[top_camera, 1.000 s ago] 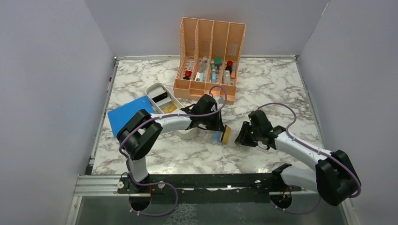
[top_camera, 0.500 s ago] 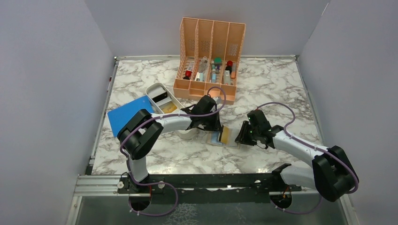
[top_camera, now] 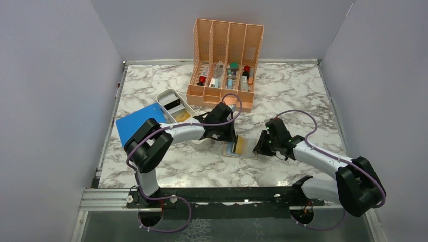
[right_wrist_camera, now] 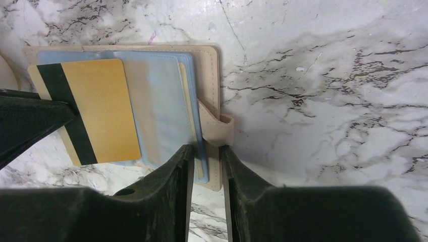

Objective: Put the credit cards into the card holder
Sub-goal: Insert the credit card into the card holder.

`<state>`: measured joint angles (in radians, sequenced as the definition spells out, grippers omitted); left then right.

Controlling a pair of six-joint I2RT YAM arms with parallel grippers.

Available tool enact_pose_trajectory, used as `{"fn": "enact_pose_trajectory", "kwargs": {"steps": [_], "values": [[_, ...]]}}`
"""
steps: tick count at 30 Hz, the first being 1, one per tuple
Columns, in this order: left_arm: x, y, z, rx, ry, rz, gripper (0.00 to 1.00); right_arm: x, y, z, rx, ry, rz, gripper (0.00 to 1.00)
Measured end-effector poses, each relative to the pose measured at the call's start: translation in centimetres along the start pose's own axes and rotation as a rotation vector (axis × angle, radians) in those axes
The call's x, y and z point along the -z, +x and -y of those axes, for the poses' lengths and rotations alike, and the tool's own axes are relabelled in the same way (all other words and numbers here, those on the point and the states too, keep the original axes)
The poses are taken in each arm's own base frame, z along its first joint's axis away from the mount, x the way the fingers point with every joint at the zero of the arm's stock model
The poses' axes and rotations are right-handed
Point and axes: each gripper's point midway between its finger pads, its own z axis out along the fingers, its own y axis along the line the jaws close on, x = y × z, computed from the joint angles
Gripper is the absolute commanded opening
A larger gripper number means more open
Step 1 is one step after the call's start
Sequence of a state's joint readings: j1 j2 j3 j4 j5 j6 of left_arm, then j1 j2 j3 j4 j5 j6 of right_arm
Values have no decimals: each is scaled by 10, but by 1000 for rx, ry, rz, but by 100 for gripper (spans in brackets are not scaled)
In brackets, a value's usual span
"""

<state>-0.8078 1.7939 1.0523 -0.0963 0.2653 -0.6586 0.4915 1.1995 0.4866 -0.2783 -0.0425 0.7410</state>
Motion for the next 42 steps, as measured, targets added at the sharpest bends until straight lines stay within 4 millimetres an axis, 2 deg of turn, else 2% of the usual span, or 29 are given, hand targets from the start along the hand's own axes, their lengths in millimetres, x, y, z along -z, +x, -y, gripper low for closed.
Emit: {"fn": "enact_pose_trajectory", "kwargs": {"steps": [10,30,42], "values": [[7,8,-6,25,-20,10,0,-2,-1,-1,-2,-13,12,29],[2,5,14,90,98,54,0,3,10,-5,-31,-81,1,27],[-2,14,12,122,126,74,0,4,17,-7,-55,-117,-17,27]]}}
